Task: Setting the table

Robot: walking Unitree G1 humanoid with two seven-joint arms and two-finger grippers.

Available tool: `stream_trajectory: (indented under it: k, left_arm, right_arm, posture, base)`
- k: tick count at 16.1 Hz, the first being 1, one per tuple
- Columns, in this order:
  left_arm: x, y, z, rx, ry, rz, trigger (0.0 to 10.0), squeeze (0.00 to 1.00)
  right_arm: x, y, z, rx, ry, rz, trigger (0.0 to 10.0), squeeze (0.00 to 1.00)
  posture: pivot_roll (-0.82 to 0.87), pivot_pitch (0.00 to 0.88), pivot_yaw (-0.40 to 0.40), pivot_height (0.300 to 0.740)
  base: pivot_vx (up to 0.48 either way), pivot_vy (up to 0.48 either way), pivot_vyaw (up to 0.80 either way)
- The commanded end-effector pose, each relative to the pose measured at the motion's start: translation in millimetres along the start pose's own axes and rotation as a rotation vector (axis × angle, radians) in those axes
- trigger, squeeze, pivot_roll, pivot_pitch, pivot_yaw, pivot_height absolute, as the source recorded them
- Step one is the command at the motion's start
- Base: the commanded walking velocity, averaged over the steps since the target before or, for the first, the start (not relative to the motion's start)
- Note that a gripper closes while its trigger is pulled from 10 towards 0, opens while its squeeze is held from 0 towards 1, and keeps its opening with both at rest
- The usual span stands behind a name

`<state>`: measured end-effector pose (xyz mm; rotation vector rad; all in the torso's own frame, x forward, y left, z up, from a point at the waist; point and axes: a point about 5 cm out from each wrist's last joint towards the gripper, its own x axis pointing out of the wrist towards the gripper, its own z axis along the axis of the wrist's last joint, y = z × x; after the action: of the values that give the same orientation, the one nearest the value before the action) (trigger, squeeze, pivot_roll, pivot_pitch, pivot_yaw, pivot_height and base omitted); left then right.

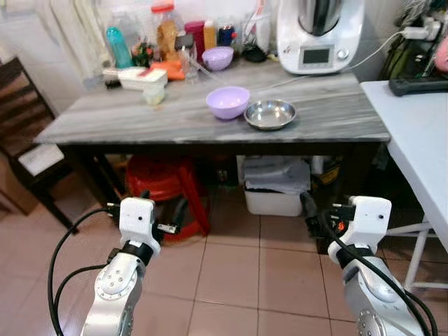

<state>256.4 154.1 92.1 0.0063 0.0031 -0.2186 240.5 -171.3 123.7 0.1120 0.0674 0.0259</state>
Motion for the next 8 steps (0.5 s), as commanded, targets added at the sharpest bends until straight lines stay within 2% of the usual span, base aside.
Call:
stream_trajectory:
  k: [1,2,4,5,8]
  left_arm:
    - [1.1,-0.4,3.8,0.0,-0.006,-0.016,10.0,0.0]
    - [1.3,-1.5,4.0,-0.006,-0.006,-0.023,10.0,0.0]
    - [1.2,-2.3,3.6,-0.012,-0.003,-0.035,10.0,0.0]
    - [1.3,-2.2,3.8,-0.014,-0.003,-0.036,10.0,0.0]
    - [1.0,-2.3,3.9,-0.018,0.004,-0.041,10.0,0.0]
  right_arm:
    - [1.0,3.1,3.9,0.006,-0.011,0.008,10.0,0.0]
    - [1.0,3.1,3.6,0.007,-0.011,0.009,10.0,0.0]
    - [1.6,2.9,4.1,0.008,-0.011,0.011,10.0,0.0]
    - [1.9,2.1,4.4,0.009,-0.011,0.01,10.0,0.0]
    - [1.2,1.2,4.5,0.006,-0.009,0.01,10.0,0.0]
  posture:
    - [-0.09,0.0,0.124,0.74]
    - [-0.09,0.0,0.124,0.74]
    - [-0.09,0.0,0.124,0.74]
    - [-0.09,0.0,0.124,0.74]
    - [-0.09,0.0,0.124,0.74]
  base:
    - [0.0,0.0,-0.47]
    - [0.0,0.0,-0.43]
    - [0.0,0.0,0.0]
    - [0.0,-0.24,0.0]
    - [0.0,-0.288,-0.58]
